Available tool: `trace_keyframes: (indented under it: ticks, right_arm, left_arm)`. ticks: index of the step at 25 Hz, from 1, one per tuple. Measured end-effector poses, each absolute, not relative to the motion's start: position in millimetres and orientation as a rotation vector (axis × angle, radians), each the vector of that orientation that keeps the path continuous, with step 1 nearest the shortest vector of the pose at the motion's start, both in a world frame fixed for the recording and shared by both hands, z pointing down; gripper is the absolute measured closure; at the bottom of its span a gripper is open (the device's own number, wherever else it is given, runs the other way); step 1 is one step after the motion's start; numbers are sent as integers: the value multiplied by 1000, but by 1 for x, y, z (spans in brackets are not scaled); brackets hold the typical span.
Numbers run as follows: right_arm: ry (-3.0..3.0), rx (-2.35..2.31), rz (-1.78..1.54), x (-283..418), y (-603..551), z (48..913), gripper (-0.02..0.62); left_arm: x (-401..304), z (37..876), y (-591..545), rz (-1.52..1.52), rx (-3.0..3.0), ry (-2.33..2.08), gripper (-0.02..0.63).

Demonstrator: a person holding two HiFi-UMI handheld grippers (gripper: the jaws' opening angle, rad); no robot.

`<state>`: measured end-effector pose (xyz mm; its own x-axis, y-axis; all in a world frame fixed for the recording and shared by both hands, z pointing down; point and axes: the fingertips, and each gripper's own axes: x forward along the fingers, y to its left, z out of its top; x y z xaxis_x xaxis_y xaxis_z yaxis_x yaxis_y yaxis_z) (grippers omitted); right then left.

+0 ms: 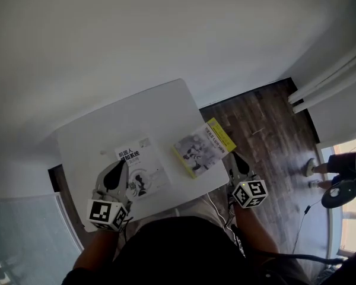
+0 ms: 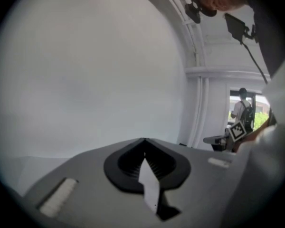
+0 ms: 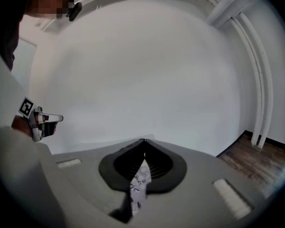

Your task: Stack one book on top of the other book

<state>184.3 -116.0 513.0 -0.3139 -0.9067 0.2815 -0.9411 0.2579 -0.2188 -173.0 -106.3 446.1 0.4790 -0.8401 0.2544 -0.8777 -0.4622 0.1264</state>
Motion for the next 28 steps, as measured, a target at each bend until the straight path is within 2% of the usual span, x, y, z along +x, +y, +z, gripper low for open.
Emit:
trace_keyframes:
  ticks: [4,8,14,28]
  right_arm:
    - [-2388,1778,570,201,-120,529,590]
    - [-2337,1766,632,212,-125,553,472]
    - [-2317,1777,720,229,-131,577,369]
    - [-2301,1729,983,244,-149,639,284]
  left_arm:
    - [-152,450,-109,255,2469,-1451,603]
    - [-144,455,-115,289,2472,-1450,604]
    - [-128,462,-128,339,2477,-1440,603]
    - [-104,461,-147,417,2451,-1464,604]
